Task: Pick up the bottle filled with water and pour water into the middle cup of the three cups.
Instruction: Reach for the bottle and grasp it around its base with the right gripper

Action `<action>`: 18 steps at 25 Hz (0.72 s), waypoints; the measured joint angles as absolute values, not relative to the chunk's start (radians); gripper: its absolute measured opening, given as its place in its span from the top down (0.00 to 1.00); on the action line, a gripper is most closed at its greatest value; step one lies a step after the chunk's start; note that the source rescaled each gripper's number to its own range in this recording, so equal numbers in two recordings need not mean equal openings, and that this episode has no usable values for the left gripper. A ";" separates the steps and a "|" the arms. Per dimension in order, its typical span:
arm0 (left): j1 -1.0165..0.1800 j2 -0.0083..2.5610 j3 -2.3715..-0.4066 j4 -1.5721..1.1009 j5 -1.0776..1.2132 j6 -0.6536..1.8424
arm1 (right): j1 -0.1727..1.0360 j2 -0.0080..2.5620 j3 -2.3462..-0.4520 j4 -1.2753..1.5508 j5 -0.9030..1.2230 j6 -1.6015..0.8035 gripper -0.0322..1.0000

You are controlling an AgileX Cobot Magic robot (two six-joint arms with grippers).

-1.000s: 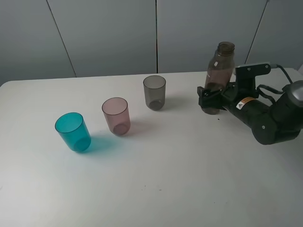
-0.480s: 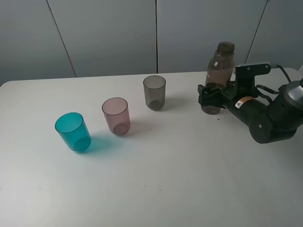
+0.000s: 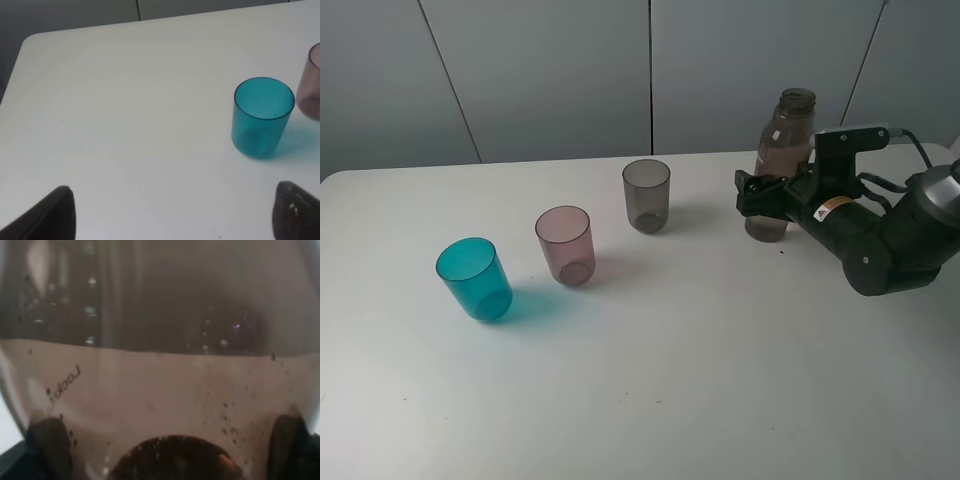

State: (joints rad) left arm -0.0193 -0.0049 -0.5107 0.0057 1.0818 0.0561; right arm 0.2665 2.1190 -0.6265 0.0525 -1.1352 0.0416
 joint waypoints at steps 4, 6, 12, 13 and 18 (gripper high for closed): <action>-0.019 -0.005 -0.511 0.006 1.082 0.056 | 0.266 2.137 -0.636 0.046 -1.146 0.042 0.00; -0.019 -0.005 -0.511 0.006 1.082 0.056 | 0.266 2.158 -0.644 0.046 -1.160 0.053 0.00; -0.019 -0.005 -0.511 0.006 1.082 0.056 | 0.266 2.165 -0.648 0.041 -1.168 0.068 0.00; -0.019 -0.005 -0.511 0.006 1.082 0.056 | 0.266 2.165 -0.648 0.041 -1.168 0.068 0.00; -0.019 -0.005 -0.511 0.006 1.082 0.056 | 0.266 2.165 -0.648 0.041 -1.175 0.068 0.00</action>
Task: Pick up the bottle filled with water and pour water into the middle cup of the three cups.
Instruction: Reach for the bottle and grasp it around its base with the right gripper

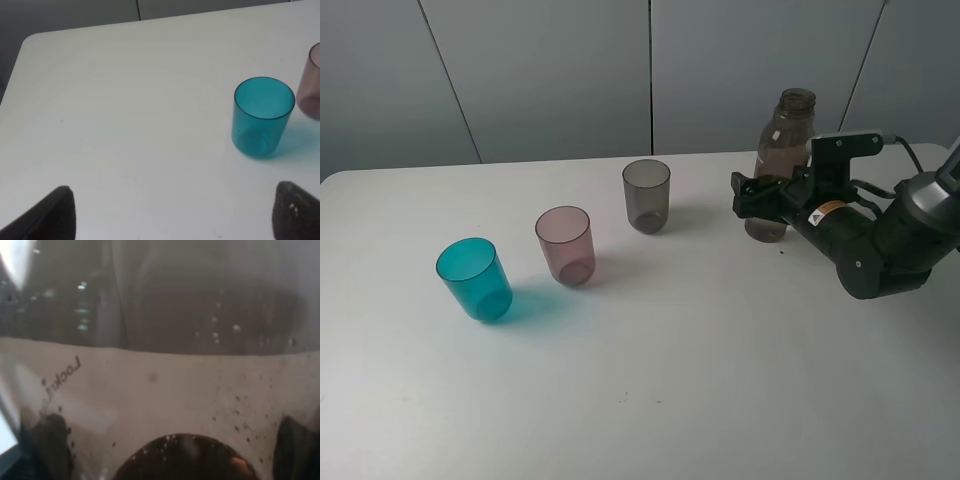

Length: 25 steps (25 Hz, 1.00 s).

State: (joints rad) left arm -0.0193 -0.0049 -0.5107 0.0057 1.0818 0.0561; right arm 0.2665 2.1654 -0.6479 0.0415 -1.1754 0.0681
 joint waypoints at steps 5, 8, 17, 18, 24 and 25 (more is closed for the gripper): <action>-0.019 -0.005 -0.511 0.006 1.082 0.056 | 0.266 2.165 -0.648 0.041 -1.175 0.052 0.02; -0.019 -0.005 -0.511 0.006 1.082 0.055 | 0.266 2.165 -0.648 0.041 -1.177 0.043 0.03; -0.019 -0.005 -0.511 0.006 1.082 0.055 | 0.266 2.165 -0.658 0.041 -1.183 0.040 0.10; -0.019 -0.005 -0.511 0.006 1.082 0.055 | 0.266 2.165 -0.658 0.041 -1.183 0.040 0.20; -0.019 -0.005 -0.511 0.006 1.082 0.055 | 0.264 2.165 -0.660 0.046 -1.183 0.040 0.94; -0.019 -0.005 -0.511 0.006 1.082 0.055 | 0.264 2.165 -0.660 0.044 -1.183 0.040 0.94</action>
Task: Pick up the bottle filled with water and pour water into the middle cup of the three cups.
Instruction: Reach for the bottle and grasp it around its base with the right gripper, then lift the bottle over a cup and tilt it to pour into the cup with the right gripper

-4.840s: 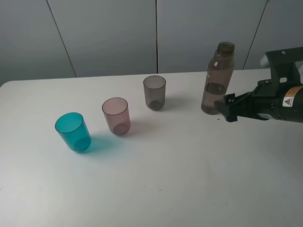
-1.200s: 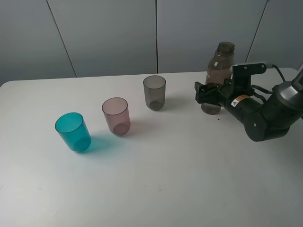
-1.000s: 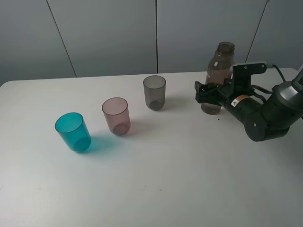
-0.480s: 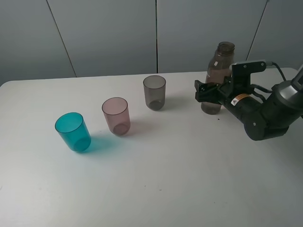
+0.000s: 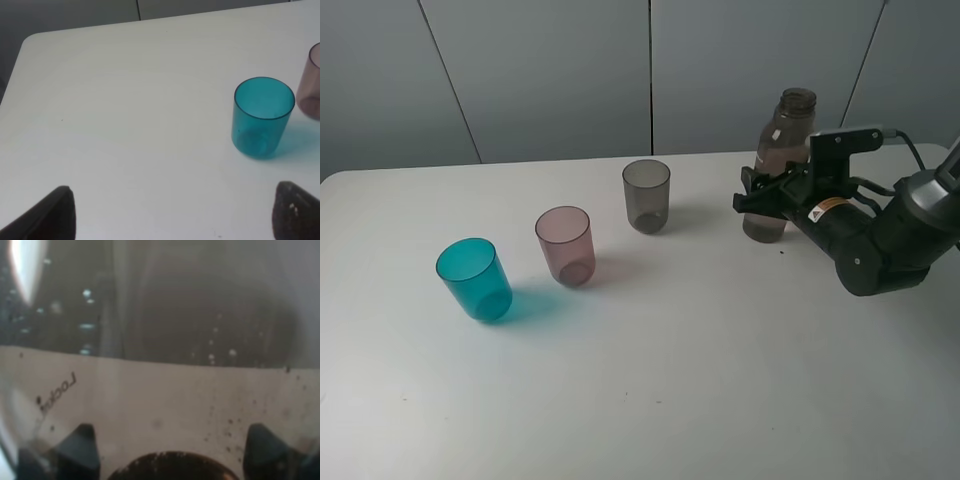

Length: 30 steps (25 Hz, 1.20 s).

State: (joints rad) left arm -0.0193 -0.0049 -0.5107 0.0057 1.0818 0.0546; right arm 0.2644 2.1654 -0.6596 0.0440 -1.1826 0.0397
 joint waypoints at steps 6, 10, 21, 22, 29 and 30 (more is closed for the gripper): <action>-0.019 -0.005 -0.511 0.006 1.082 0.055 | 0.260 2.165 -0.661 0.022 -1.177 0.040 0.94; -0.019 -0.005 -0.511 0.006 1.082 0.055 | 0.260 2.142 -0.656 -0.021 -1.143 0.044 0.94; -0.019 -0.005 -0.511 0.006 1.082 0.055 | 0.309 1.855 -0.647 -0.026 -0.919 -0.098 0.95; -0.019 -0.005 -0.511 0.006 1.082 0.055 | 0.319 1.830 -0.652 -0.029 -0.886 -0.101 0.95; -0.019 -0.005 -0.511 0.006 1.082 0.055 | 0.425 1.729 -0.708 0.073 -0.626 -0.202 0.95; -0.019 -0.005 -0.511 0.006 1.082 0.055 | 0.449 1.725 -0.715 0.106 -0.621 -0.239 0.95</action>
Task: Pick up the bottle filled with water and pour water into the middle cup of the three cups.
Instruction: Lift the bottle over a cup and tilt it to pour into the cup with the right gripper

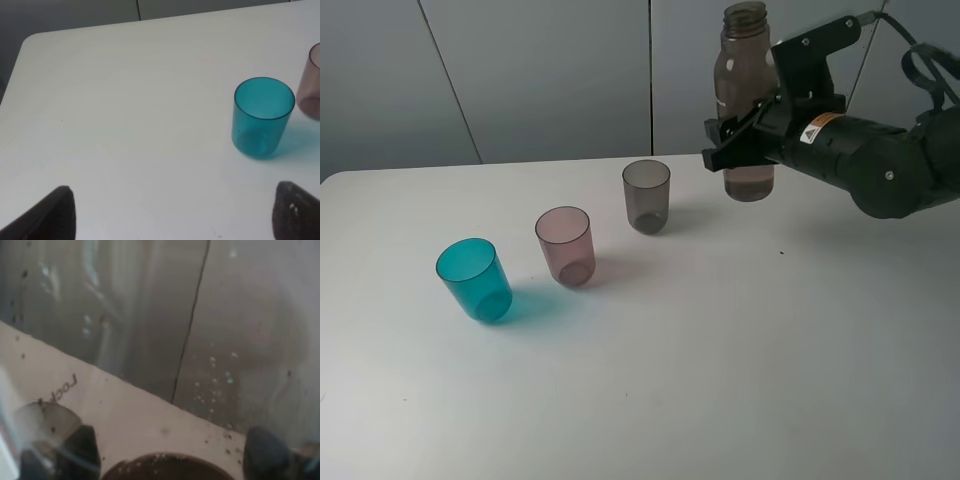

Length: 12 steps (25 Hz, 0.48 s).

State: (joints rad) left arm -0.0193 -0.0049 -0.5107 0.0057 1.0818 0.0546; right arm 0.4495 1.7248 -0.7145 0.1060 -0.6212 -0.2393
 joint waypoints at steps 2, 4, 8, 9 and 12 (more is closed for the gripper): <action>-0.019 -0.005 -0.511 0.006 1.082 0.055 | 0.491 1.725 -0.724 0.203 -0.621 -0.340 0.95; -0.019 -0.005 -0.511 0.006 1.082 0.055 | 0.540 1.725 -0.723 0.298 -0.626 -0.446 0.95; -0.019 -0.005 -0.511 0.006 1.082 0.055 | 0.619 1.725 -0.735 0.498 -0.654 -0.698 0.95; -0.019 -0.005 -0.511 0.006 1.082 0.055 | 0.634 1.725 -0.742 0.536 -0.658 -0.739 0.95; -0.019 -0.005 -0.511 0.006 1.082 0.055 | 0.666 1.729 -0.763 0.606 -0.669 -0.832 0.95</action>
State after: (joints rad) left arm -0.0193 -0.0049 -0.5107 0.0057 1.0818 0.0546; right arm 0.6656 1.7291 -0.7632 0.6058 -0.6687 -0.8324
